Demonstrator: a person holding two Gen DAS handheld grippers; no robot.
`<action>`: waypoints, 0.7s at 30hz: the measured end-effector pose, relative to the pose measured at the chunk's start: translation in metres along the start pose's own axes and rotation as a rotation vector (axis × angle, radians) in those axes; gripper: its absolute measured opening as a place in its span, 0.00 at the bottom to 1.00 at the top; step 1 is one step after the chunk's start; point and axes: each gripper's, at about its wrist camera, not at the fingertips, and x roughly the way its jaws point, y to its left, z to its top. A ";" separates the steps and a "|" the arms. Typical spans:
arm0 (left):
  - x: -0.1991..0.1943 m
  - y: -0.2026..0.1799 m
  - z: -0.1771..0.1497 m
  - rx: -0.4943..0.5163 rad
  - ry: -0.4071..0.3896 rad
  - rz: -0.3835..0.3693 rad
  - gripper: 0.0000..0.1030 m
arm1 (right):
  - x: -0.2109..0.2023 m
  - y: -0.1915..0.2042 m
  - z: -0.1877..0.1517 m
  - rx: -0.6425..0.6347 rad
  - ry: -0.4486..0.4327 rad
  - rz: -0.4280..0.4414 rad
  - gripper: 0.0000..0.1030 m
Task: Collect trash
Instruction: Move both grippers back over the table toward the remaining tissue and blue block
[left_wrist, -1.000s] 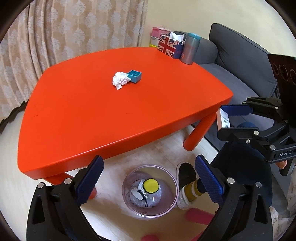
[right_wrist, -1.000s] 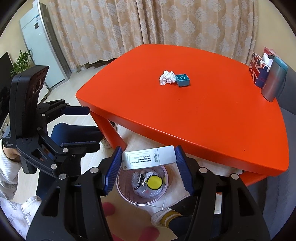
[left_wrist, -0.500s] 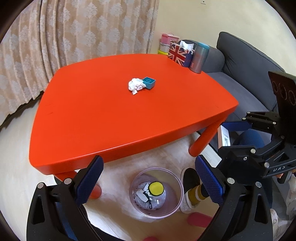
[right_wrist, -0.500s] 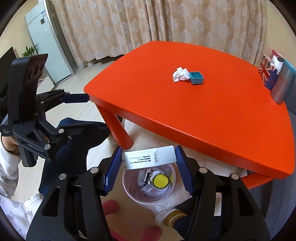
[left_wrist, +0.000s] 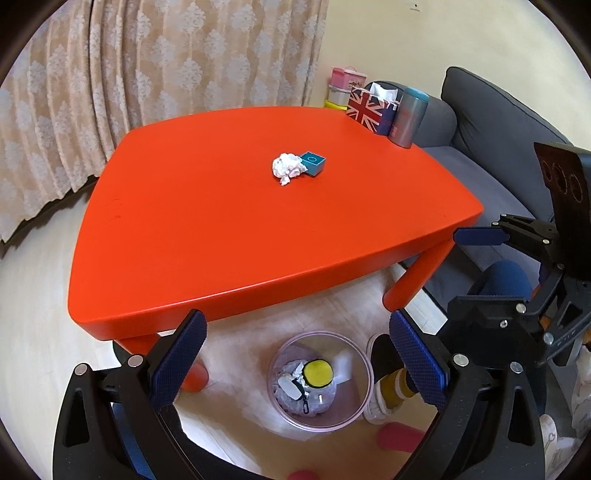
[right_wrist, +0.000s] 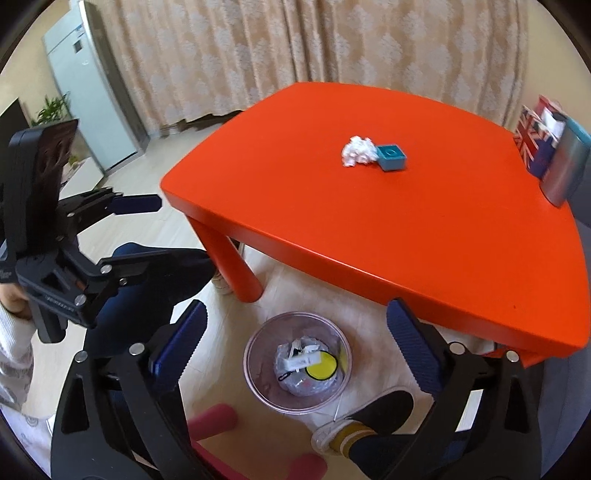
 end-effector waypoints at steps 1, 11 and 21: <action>0.000 0.000 0.000 0.001 0.001 -0.001 0.93 | 0.000 -0.002 0.000 0.006 0.002 -0.003 0.94; 0.001 -0.004 0.001 0.010 0.007 -0.008 0.93 | -0.005 -0.010 0.000 0.028 -0.011 -0.017 0.95; 0.001 -0.002 0.023 0.023 -0.005 -0.018 0.93 | -0.017 -0.027 0.013 0.060 -0.034 -0.048 0.95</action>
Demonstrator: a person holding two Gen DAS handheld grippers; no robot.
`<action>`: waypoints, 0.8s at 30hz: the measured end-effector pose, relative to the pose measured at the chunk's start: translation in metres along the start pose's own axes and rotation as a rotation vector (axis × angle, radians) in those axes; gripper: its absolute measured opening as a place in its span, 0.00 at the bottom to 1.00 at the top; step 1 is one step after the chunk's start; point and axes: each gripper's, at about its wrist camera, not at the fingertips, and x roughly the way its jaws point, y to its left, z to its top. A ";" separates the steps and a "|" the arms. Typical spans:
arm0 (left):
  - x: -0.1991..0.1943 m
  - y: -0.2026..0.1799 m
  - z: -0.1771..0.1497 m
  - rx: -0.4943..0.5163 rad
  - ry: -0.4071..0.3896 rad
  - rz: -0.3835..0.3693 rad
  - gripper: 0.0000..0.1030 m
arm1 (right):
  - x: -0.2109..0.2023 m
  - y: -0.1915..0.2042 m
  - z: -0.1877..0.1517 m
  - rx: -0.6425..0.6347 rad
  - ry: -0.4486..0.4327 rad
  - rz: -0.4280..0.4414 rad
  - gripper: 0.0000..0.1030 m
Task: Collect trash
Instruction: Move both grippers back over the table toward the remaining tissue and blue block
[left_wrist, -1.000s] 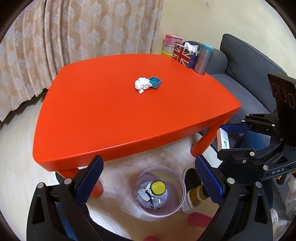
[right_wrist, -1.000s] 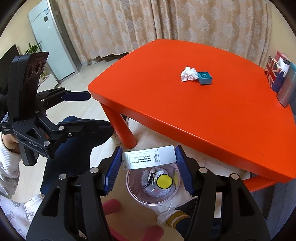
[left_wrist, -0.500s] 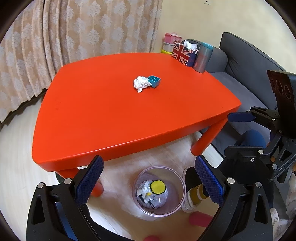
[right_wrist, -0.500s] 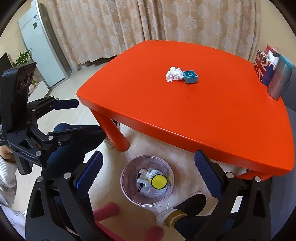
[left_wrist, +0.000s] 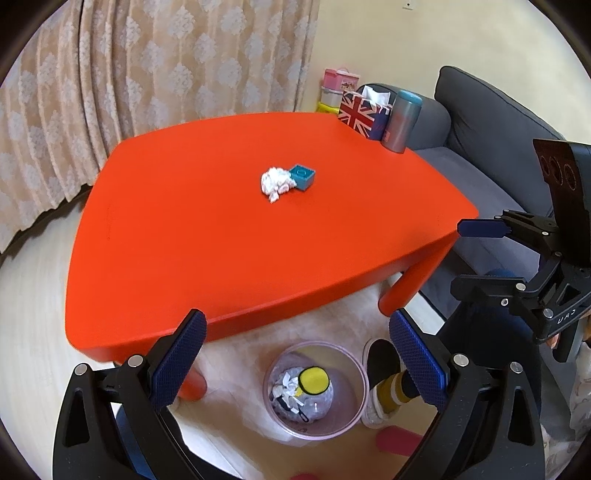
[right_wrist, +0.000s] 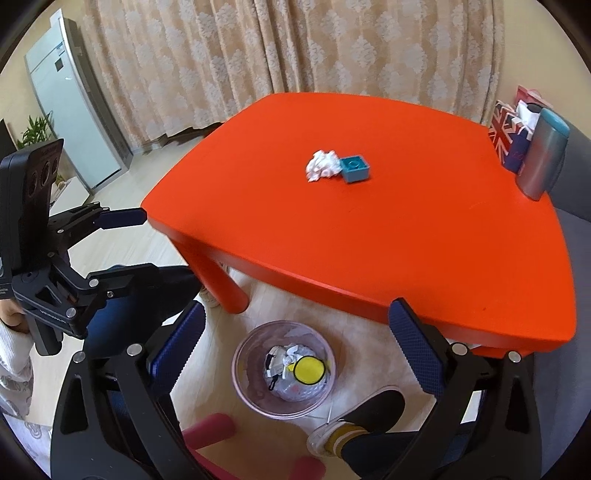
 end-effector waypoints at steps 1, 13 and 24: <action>0.001 0.000 0.002 0.001 0.000 0.000 0.93 | -0.001 -0.003 0.003 0.005 -0.003 -0.004 0.95; 0.019 0.008 0.051 0.025 0.004 -0.005 0.93 | -0.006 -0.033 0.039 0.035 -0.023 -0.032 0.95; 0.057 0.020 0.092 0.056 0.052 -0.007 0.93 | 0.007 -0.055 0.066 0.050 -0.012 -0.040 0.95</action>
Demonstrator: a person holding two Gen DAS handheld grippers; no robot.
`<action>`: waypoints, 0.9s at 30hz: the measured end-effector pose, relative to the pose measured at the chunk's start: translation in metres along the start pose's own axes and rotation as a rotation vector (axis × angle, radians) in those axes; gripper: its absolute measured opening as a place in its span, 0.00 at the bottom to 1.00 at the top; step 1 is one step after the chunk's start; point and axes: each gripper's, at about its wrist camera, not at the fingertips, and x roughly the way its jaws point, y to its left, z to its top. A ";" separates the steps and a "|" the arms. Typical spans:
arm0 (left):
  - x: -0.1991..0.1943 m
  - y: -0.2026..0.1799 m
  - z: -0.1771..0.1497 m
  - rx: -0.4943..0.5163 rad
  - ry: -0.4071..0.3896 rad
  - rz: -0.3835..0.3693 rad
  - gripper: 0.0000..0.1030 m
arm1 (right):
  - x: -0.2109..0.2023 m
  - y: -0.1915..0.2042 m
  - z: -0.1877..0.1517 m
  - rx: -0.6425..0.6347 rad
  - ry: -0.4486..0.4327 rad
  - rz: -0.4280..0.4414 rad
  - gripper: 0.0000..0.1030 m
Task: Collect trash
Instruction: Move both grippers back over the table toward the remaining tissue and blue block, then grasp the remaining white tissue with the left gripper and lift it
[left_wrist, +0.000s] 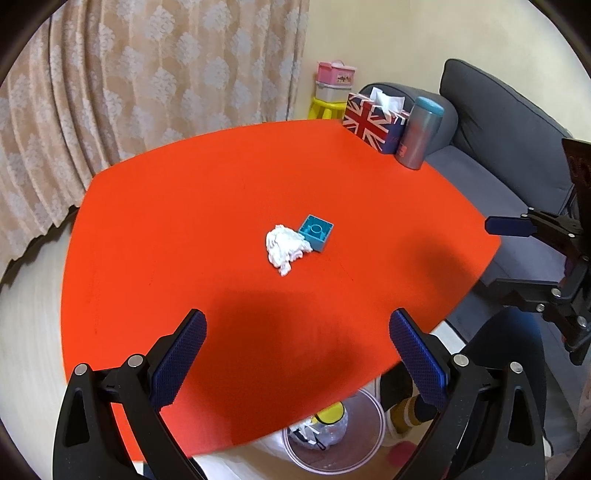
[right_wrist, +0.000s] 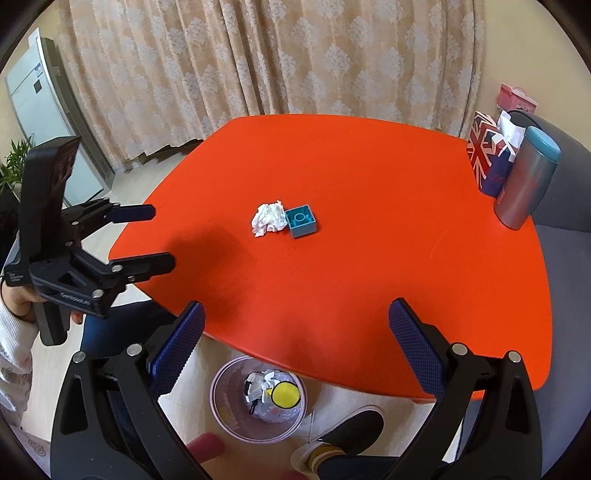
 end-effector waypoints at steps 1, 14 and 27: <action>0.004 0.001 0.002 0.004 0.005 0.001 0.93 | 0.001 -0.002 0.002 0.000 0.002 -0.001 0.95; 0.060 0.016 0.033 0.038 0.078 0.001 0.93 | 0.025 -0.020 0.013 0.014 0.036 -0.001 0.95; 0.098 0.019 0.037 0.051 0.079 0.006 0.90 | 0.039 -0.033 0.014 0.027 0.058 -0.010 0.95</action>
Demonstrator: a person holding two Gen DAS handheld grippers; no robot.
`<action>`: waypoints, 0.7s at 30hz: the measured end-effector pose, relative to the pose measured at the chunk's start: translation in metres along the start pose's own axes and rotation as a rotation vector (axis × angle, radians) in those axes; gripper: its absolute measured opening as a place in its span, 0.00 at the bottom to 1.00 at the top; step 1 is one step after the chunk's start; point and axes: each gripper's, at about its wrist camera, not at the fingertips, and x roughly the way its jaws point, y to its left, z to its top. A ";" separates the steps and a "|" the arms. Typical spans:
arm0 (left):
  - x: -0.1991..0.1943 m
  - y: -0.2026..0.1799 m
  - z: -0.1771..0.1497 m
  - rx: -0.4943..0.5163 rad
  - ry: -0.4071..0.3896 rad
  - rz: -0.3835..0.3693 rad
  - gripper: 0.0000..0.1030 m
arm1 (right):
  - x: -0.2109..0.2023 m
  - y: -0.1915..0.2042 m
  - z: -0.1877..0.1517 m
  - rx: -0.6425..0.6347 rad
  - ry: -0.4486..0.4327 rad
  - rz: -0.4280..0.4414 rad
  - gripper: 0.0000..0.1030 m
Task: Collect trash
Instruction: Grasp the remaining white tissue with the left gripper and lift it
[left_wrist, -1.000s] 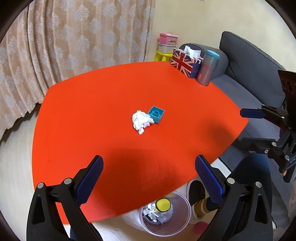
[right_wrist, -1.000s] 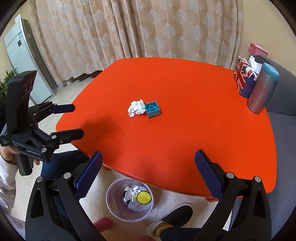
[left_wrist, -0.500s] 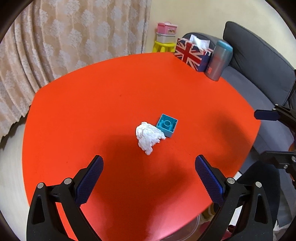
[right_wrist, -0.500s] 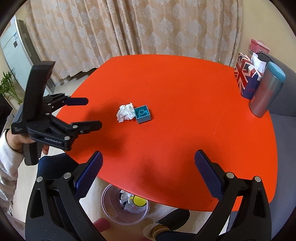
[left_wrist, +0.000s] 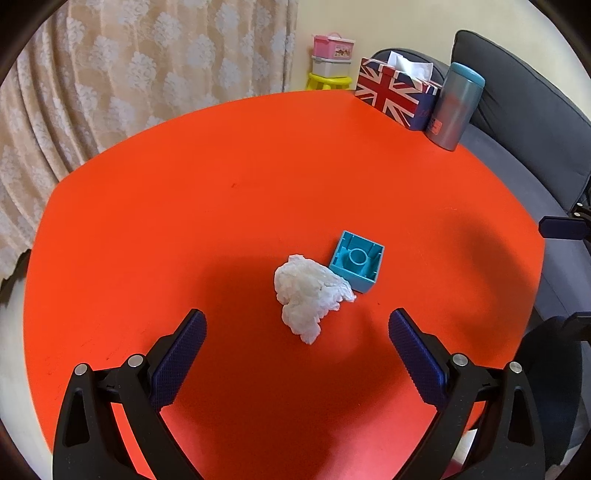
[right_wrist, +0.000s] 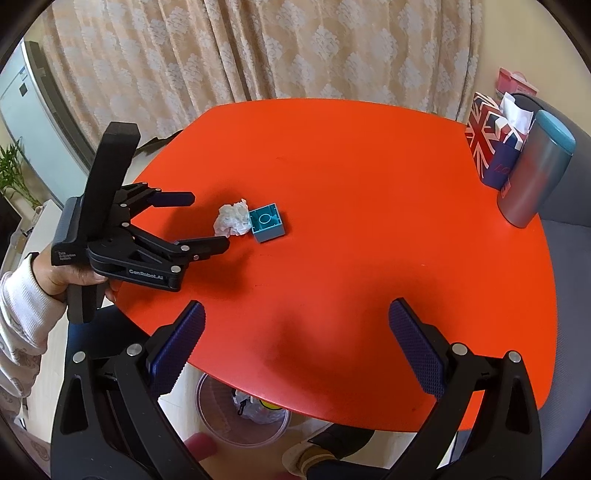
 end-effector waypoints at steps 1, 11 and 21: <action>0.002 0.000 0.000 -0.001 0.001 -0.004 0.82 | 0.000 0.000 0.000 0.000 0.000 0.000 0.95; 0.014 0.001 0.000 0.002 0.023 -0.035 0.26 | 0.008 -0.002 0.001 -0.002 0.006 0.006 0.95; 0.005 0.003 -0.001 -0.004 0.013 -0.031 0.11 | 0.013 0.002 0.006 -0.021 0.006 0.006 0.95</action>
